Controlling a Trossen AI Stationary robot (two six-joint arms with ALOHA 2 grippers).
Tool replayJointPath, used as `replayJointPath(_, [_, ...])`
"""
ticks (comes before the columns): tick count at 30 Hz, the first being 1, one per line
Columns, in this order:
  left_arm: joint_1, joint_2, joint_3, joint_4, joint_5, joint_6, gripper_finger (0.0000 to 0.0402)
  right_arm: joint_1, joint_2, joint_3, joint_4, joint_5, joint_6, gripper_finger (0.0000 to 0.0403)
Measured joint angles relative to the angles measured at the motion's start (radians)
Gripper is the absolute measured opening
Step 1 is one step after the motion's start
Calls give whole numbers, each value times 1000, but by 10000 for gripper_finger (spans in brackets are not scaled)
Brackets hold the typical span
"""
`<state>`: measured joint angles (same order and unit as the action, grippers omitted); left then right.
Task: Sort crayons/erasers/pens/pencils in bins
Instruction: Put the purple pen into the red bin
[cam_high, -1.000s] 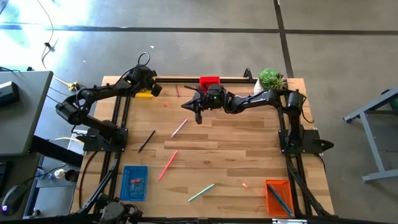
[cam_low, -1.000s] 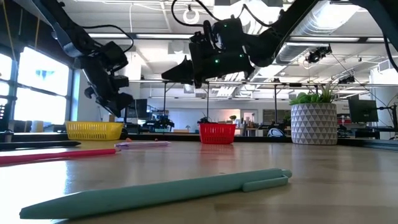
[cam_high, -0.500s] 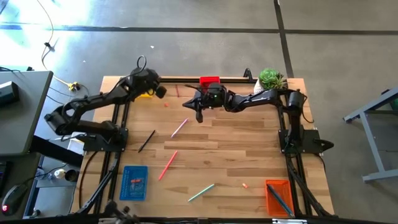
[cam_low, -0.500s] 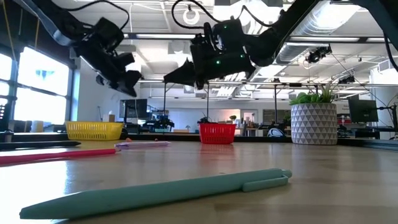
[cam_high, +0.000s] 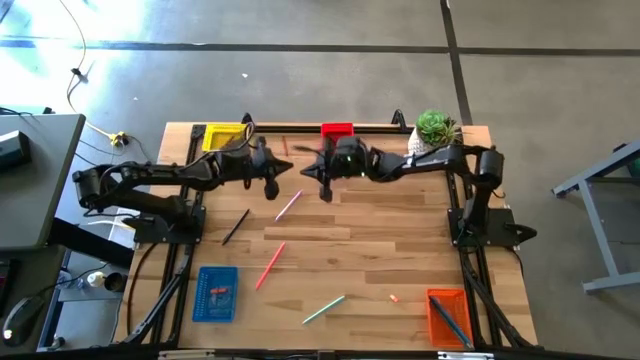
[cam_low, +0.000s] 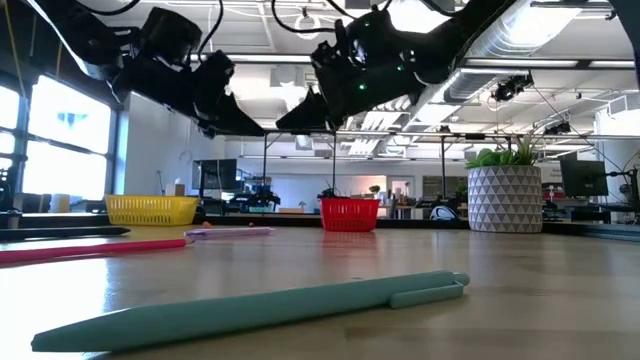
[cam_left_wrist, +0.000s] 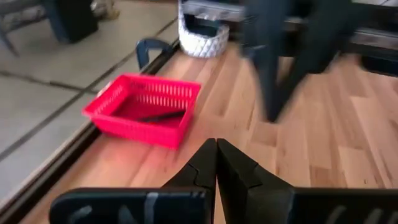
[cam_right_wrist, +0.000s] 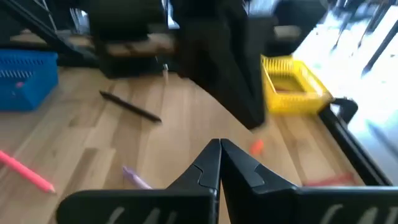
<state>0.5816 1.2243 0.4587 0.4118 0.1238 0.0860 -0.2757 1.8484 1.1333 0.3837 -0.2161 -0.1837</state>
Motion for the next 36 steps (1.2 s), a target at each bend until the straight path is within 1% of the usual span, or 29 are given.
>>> replayJointPath(3, [-45,-2,0,-56,-67,-47,8,28,-8,-122,237,27,30,0])
replayJointPath(6, [-83,-3,2,-133,-83,-123,26,28,-25,-279,484,40,114,0])
replayJointPath(8, [-114,1,19,-219,-89,-171,40,25,-33,-375,629,51,154,0])
replayJointPath(11, [-178,28,58,-335,-160,-209,60,17,-50,-489,792,62,175,0])
replayJointPath(13, [-215,50,81,-393,-189,-239,71,6,-59,-538,868,65,184,0])
replayJointPath(15, [-245,82,109,-419,-193,-290,79,-6,-81,-580,901,70,187,0])
replayJointPath(19, [-285,164,156,-511,-216,-377,97,-13,-140,-645,907,106,206,0])
replayJointPath(24, [-297,270,209,-578,-295,-449,121,-4,-194,-703,908,112,210,0])
replayJointPath(29, [-297,349,239,-578,-231,-435,135,15,-211,-717,908,149,205,0])
replayJointPath(32, [-296,389,253,-594,-231,-436,134,17,-211,-717,908,149,205,0])
replayJointPath(36, [-296,422,266,-618,-250,-442,122,17,-211,-717,908,152,205,0])
